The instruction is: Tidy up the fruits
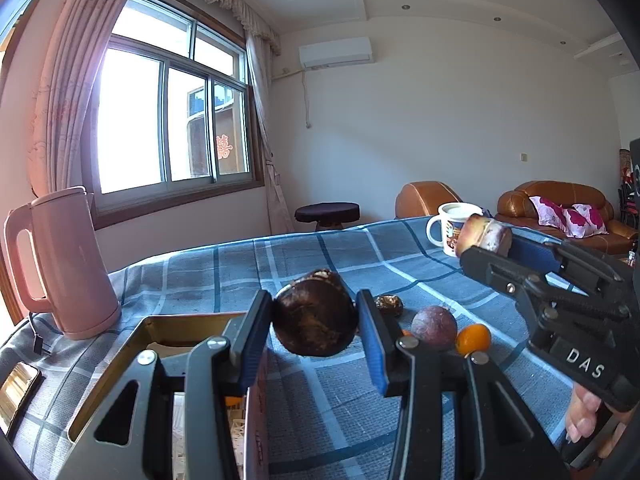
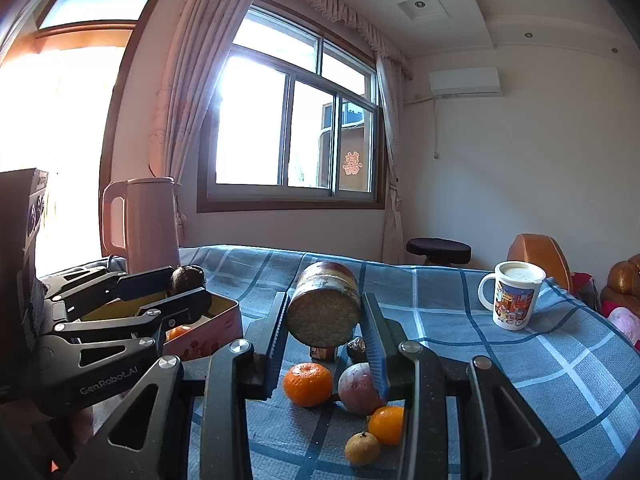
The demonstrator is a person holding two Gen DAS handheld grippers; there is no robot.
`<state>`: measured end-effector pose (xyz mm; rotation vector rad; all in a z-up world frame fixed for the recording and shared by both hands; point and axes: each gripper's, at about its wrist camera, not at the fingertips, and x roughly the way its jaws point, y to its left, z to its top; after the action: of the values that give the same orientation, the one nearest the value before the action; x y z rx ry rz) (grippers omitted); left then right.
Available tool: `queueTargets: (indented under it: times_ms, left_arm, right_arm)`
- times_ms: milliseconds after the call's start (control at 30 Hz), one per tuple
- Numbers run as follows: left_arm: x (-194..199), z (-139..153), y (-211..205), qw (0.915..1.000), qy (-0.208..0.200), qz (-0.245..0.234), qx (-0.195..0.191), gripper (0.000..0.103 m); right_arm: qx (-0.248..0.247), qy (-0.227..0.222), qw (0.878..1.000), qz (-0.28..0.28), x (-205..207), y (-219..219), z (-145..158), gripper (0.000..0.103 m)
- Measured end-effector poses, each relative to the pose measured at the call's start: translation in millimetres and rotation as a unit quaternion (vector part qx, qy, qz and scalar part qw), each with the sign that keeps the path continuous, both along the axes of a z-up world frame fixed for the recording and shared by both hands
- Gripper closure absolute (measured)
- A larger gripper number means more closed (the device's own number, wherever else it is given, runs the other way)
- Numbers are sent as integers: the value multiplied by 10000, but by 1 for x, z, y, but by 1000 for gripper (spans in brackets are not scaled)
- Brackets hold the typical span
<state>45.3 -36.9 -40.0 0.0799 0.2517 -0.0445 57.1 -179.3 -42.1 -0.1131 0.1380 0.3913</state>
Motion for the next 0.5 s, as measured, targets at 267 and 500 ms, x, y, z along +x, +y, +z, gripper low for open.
queueTargets:
  times_ms: [267,500]
  left_arm:
    - [4,0,8,9999,45,141,-18,58]
    - [7,-1,19,9995,109,272,-82,58]
  right_arm:
    - [-57,18,9999,85,7,9,0,66]
    - [-106,37,9997,201,11,17,0,66]
